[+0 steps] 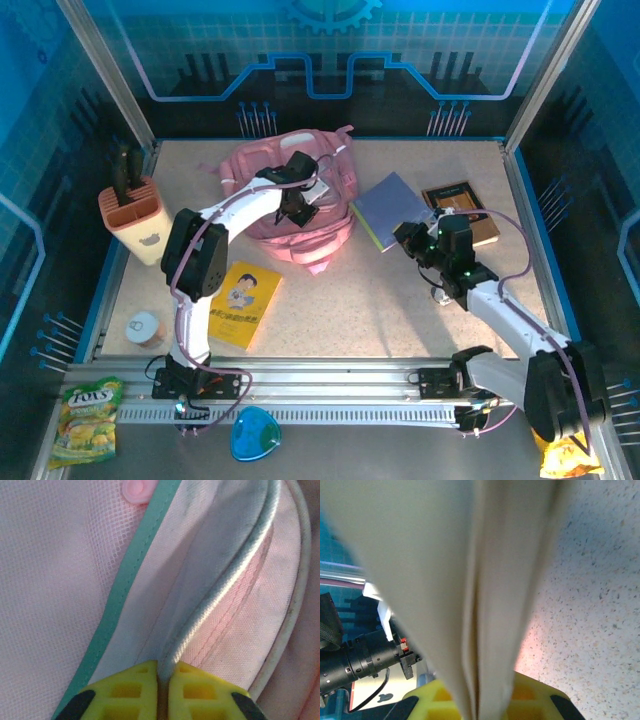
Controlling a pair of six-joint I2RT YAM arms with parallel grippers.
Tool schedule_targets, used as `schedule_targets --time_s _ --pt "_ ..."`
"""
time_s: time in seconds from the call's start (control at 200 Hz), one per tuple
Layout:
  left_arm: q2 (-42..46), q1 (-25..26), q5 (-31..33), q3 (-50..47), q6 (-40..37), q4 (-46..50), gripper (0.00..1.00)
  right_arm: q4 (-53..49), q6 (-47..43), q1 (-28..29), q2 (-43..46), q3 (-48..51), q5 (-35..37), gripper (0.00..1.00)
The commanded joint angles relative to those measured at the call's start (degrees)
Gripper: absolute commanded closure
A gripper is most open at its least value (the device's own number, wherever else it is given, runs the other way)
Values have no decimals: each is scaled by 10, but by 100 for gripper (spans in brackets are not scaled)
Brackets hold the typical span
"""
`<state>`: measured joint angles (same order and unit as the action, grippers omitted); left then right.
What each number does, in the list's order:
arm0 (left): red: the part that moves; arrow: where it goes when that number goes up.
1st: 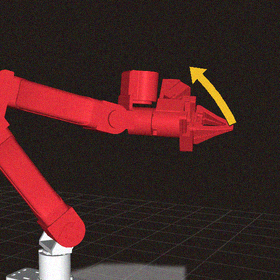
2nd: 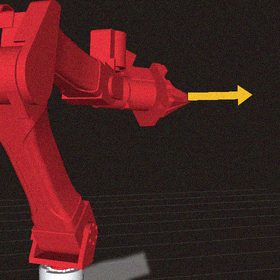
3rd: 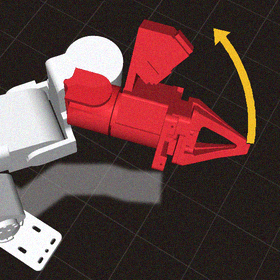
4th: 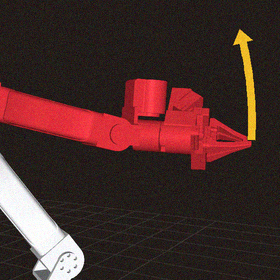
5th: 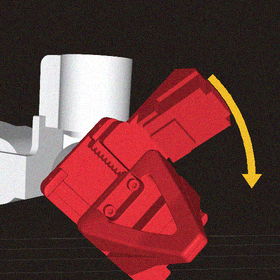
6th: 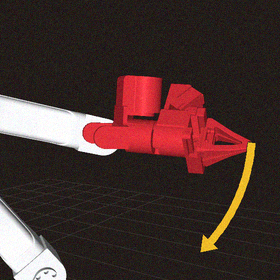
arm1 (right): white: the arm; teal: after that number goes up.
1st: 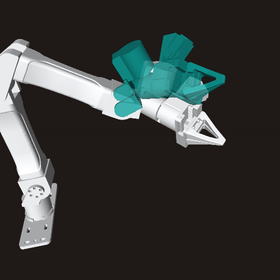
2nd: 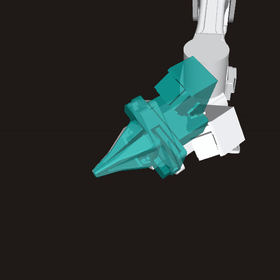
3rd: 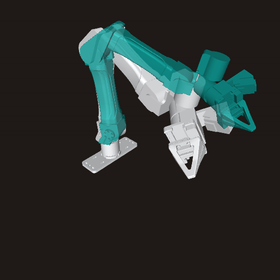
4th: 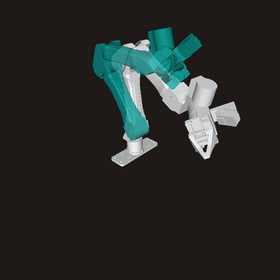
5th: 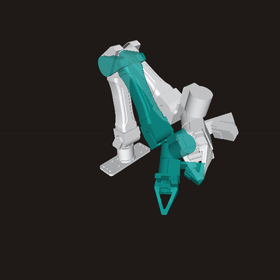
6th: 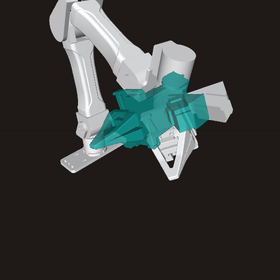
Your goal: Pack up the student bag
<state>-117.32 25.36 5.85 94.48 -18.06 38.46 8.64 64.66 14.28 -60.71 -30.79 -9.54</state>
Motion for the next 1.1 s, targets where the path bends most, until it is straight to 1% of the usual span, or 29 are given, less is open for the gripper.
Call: schedule_targets --time_s 0.0,0.125,0.235,0.315,0.415,0.565,0.74,0.84,0.93,1.001,1.091 --pt "60 0 13 9 40 -42 100 -28 -26 -14 33 -13 25 100" --pt "107 1 18 -12 78 -91 100 -57 -28 -18 59 -9 45 100" --pt "143 5 34 -32 113 -131 100 -60 -27 -18 76 -3 48 100" --pt "164 9 41 -42 131 -154 100 -52 -26 -18 76 -4 36 100" --pt "187 18 41 -48 139 -177 100 -28 -16 -15 62 -7 2 100" --pt "206 40 41 -51 135 -206 100 29 22 16 17 -10 -22 100" --pt "217 55 38 -53 143 -219 100 90 40 82 -54 -41 -19 100" --pt "226 63 35 -58 145 -227 100 126 53 108 -104 -62 -20 100" --pt "235 66 31 -64 151 -235 100 168 78 116 -157 -78 -25 100" --pt "244 67 28 -70 158 -243 100 225 96 116 -193 -87 -29 100" --pt "255 67 24 -77 167 -252 100 236 117 117 -237 -111 -22 100"
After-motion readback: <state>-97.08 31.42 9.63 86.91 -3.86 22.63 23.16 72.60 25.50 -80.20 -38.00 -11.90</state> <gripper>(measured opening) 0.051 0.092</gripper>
